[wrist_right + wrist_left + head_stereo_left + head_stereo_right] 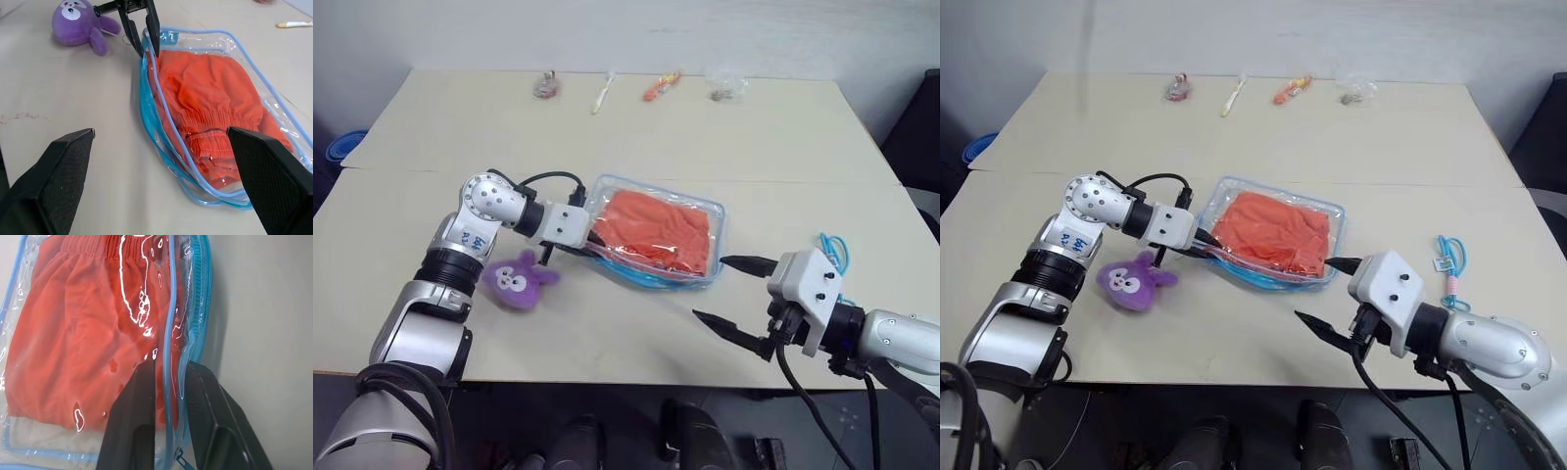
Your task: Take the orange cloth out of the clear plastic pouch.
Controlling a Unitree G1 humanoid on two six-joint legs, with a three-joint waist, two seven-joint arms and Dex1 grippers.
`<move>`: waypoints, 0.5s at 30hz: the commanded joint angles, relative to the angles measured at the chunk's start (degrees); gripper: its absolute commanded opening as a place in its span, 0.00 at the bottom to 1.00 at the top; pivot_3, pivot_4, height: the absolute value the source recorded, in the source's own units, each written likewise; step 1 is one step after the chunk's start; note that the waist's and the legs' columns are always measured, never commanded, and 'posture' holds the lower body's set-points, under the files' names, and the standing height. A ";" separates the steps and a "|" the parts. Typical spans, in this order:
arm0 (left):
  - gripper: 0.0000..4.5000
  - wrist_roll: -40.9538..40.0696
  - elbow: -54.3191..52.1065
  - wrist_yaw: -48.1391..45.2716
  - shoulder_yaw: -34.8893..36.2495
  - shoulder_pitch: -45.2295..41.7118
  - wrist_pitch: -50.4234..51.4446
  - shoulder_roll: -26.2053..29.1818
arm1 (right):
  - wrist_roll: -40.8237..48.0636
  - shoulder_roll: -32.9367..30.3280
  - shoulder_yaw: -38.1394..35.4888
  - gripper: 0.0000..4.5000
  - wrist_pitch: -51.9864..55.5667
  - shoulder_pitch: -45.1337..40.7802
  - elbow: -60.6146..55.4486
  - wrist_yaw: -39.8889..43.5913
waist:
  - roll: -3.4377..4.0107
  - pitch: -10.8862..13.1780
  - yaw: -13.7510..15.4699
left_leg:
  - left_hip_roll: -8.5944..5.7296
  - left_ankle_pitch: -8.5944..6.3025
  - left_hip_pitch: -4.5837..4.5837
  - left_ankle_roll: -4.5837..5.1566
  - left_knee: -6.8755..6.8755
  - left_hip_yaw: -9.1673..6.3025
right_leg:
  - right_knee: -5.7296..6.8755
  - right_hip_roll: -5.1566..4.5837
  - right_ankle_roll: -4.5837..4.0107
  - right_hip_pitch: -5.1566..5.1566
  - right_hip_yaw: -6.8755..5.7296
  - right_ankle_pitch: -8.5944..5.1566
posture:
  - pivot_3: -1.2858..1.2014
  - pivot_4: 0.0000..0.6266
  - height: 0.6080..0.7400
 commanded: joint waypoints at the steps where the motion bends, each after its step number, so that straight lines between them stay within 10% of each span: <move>1: 0.16 -3.14 -4.95 -0.96 1.88 1.11 3.11 0.20 | -1.98 -0.30 0.61 1.00 -2.08 1.24 -1.78 0.98 | 0.00 0.00 -0.03 | 0.00 0.00 0.00 0.00 0.00 0.00 | 0.00 0.00 0.00 0.00 0.00 0.00 | 0.52 0.24 1.00; 7: 0.01 -7.36 -18.88 1.43 4.78 6.45 17.00 1.22 | -6.22 0.91 4.09 1.00 -2.93 2.11 -2.15 -0.89 | 0.00 0.00 -0.17 | 0.02 0.00 0.01 0.00 0.01 -0.02 | 0.01 0.00 0.00 0.00 0.01 0.00 | 0.52 0.24 1.00; 15: 0.00 -8.78 -40.71 11.48 7.73 16.21 38.34 1.58 | -21.45 2.97 15.80 0.46 -8.42 -0.07 0.92 -5.06 | 0.01 0.00 -0.15 | 0.02 0.00 0.03 0.00 0.04 -0.37 | 0.05 -0.02 0.00 0.01 0.08 0.00 | 0.52 0.24 1.00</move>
